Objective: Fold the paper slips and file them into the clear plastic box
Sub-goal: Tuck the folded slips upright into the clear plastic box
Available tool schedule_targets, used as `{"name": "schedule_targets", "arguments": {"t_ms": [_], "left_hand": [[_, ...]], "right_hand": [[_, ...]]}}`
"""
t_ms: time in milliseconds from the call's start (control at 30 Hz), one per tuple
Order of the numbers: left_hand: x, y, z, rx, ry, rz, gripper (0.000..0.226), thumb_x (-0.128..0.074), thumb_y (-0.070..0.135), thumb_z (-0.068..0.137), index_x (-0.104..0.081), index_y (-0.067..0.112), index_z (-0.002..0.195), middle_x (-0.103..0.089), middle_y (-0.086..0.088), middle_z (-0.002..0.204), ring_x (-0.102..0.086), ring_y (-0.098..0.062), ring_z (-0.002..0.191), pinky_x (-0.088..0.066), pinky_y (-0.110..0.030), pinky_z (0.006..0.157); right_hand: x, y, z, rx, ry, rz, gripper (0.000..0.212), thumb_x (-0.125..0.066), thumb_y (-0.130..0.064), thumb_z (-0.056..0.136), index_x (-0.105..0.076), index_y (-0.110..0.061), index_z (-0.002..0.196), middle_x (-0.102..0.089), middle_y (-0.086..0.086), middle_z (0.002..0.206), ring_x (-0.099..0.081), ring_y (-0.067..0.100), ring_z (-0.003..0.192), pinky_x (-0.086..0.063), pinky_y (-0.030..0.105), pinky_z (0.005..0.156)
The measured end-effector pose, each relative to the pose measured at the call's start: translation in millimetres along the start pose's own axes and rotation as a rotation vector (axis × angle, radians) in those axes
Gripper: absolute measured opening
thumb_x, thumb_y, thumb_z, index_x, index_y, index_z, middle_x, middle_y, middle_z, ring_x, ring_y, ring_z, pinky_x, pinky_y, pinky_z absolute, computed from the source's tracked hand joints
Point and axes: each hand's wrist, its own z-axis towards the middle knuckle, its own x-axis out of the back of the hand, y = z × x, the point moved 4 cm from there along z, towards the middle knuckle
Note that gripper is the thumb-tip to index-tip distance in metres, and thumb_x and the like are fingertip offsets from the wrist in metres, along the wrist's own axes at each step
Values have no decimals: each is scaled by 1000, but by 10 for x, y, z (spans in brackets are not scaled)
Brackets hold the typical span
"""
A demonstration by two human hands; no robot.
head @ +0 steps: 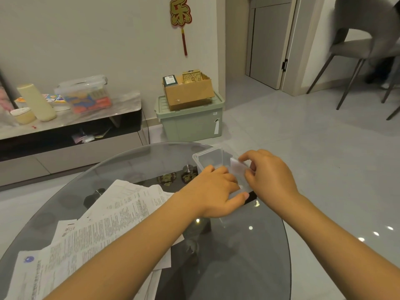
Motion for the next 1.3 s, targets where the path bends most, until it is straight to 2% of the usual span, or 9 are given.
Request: {"name": "schedule_targets", "arguments": {"t_ms": [167, 267, 367, 500, 633, 733, 900, 1067, 1300], "left_hand": [[-10, -1, -16, 6, 6, -41, 71, -4, 56, 81, -65, 23, 99, -66, 11, 106, -42, -8, 102, -20, -28, 90], [11, 8, -20, 3, 8, -73, 63, -10, 53, 85, -64, 26, 100, -65, 11, 108, -43, -10, 101, -22, -31, 92], [3, 0, -18, 21, 7, -98, 56, -15, 48, 89, -66, 25, 100, -65, 11, 107, -45, -11, 101, -23, -32, 93], [24, 10, -12, 29, 9, -127, 67, -7, 50, 79, -65, 22, 99, -63, 10, 102, -44, -11, 98, -25, -30, 91], [92, 3, -29, 69, 32, -214, 57, -22, 38, 85, -55, 20, 128, -53, 5, 133, -45, -12, 117, -22, -25, 101], [95, 5, -29, 89, -10, -219, 62, -22, 36, 83, -41, 21, 141, -39, 4, 148, -37, -10, 129, -17, -23, 107], [89, 32, -1, 70, -87, -200, 64, -17, 35, 82, -39, 28, 142, -31, 8, 152, -36, -6, 132, -16, -23, 103], [76, 130, 28, 23, -141, -95, 67, -11, 37, 84, -35, 24, 145, -27, 7, 154, -23, -5, 139, -14, -28, 101], [111, 124, 32, 51, -130, -183, 67, -11, 35, 82, -36, 25, 144, -27, 5, 154, -27, -6, 138, -16, -26, 103]], "right_hand": [[-30, -148, 30, 97, -90, -327, 28, -49, -20, 92, -66, -30, 111, -61, -7, 94, -47, 15, 96, -35, 26, 65], [-27, -180, 102, 86, -153, -441, 23, -55, -20, 88, -70, -30, 102, -39, -8, 64, -45, 16, 93, -32, 24, 65], [-40, -231, 142, 123, -224, -495, 20, -53, -23, 91, -69, -26, 102, -30, -6, 65, -41, 15, 87, -31, 22, 69], [-67, -150, 161, 120, -331, -384, 21, -51, -18, 89, -69, -19, 101, -44, 1, 95, -41, 20, 104, -34, 26, 71], [29, 7, 176, -5, -421, -218, 24, -53, -13, 89, -73, -19, 100, -48, 7, 112, -53, 27, 102, -50, 35, 83], [33, 48, 166, -35, -476, -108, 25, -53, -8, 86, -75, -13, 95, -68, 13, 102, -64, 29, 90, -54, 37, 81], [51, 119, 127, -77, -430, -9, 20, -54, -13, 85, -73, -10, 88, -69, 8, 81, -61, 20, 72, -52, 32, 70], [134, 196, 103, -82, -369, 175, 11, -57, -9, 86, -54, -16, 93, -63, 4, 93, -64, 18, 73, -54, 36, 76], [105, 229, 72, -93, -408, 212, 7, -56, -13, 90, -54, -16, 96, -64, 6, 92, -64, 20, 79, -53, 39, 81]]}}
